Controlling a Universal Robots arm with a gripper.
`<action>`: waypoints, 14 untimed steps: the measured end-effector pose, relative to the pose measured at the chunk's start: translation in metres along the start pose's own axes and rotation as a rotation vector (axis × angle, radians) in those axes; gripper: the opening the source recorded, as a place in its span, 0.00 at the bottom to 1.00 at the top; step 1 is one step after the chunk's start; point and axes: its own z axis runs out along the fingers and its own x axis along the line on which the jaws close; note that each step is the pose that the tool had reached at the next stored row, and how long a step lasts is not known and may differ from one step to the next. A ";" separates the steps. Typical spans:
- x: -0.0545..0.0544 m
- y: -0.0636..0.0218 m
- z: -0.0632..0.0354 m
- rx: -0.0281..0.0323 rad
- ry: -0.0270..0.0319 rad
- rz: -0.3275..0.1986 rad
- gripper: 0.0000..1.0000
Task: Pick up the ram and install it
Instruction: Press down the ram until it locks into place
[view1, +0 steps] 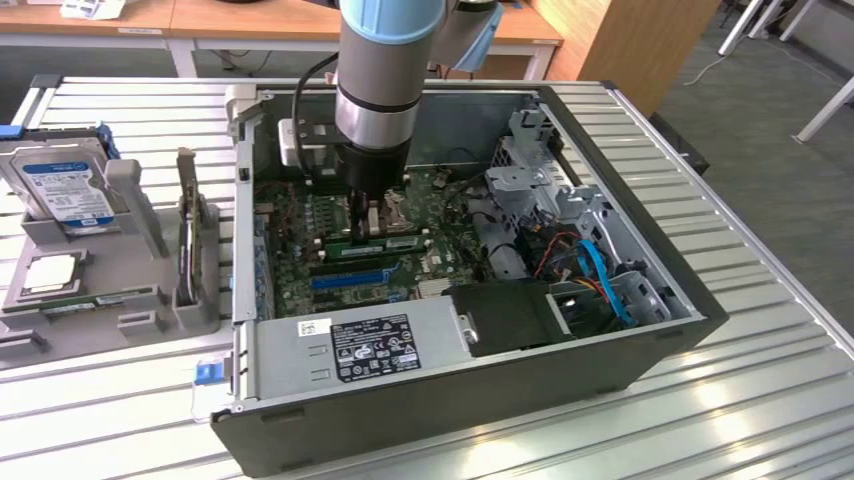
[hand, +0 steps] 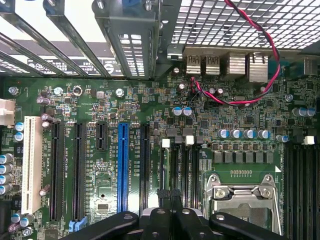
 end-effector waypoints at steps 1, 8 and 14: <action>0.000 0.0000 0.0000 0.0000 0.0000 0.000 0.10; 0.000 0.0000 0.0007 0.0000 0.0001 0.000 0.10; 0.000 0.0000 -0.0030 0.0003 0.0000 0.000 0.10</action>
